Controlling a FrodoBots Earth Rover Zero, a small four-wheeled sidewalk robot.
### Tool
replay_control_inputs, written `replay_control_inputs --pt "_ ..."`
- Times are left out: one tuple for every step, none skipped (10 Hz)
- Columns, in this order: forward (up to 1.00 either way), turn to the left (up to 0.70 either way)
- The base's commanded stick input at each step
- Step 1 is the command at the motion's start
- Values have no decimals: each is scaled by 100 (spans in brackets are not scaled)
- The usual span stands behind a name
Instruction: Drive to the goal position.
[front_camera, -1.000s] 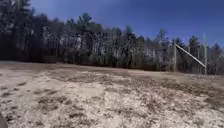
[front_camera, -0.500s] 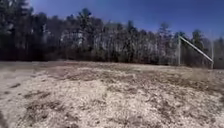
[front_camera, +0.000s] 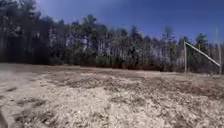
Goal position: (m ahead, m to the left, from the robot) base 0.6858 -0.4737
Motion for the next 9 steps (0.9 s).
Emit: replay_control_inputs --pt "70 0" --pt "70 0" --pt "70 0" --pt "70 0" --pt "70 0" --pt "70 0" --pt "70 0" --pt "70 0" --pt "70 0"
